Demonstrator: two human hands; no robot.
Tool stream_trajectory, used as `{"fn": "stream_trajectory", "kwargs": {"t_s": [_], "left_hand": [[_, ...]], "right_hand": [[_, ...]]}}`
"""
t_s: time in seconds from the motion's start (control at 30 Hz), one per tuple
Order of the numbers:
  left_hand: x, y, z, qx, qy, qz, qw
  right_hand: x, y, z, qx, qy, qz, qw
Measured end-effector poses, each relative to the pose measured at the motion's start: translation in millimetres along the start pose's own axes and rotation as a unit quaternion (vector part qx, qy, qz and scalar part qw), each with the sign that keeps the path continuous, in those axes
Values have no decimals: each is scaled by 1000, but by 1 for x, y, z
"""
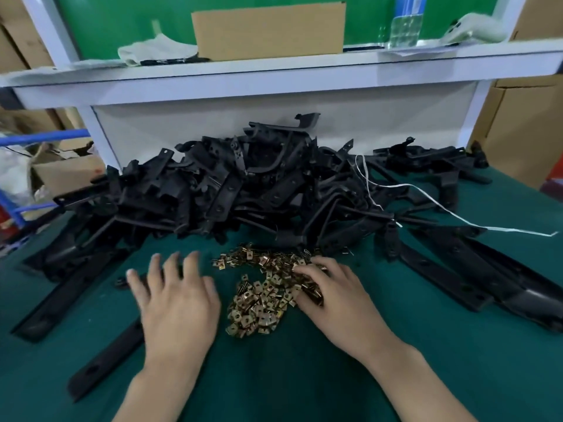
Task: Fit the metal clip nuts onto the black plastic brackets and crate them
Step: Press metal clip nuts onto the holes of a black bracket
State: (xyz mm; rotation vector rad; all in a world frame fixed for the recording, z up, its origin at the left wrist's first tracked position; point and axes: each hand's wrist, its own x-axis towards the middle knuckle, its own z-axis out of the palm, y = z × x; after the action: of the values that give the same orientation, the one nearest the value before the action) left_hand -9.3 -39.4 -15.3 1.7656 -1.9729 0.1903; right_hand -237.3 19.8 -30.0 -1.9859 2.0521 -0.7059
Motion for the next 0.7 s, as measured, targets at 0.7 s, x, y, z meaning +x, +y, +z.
{"fn": "stream_trajectory", "kwargs": {"t_s": [0.7], "left_hand": [[36,-65,-24,-428,295,-99,849]], "right_hand": [[-3,-3,-1,36,31,-19,999]]}}
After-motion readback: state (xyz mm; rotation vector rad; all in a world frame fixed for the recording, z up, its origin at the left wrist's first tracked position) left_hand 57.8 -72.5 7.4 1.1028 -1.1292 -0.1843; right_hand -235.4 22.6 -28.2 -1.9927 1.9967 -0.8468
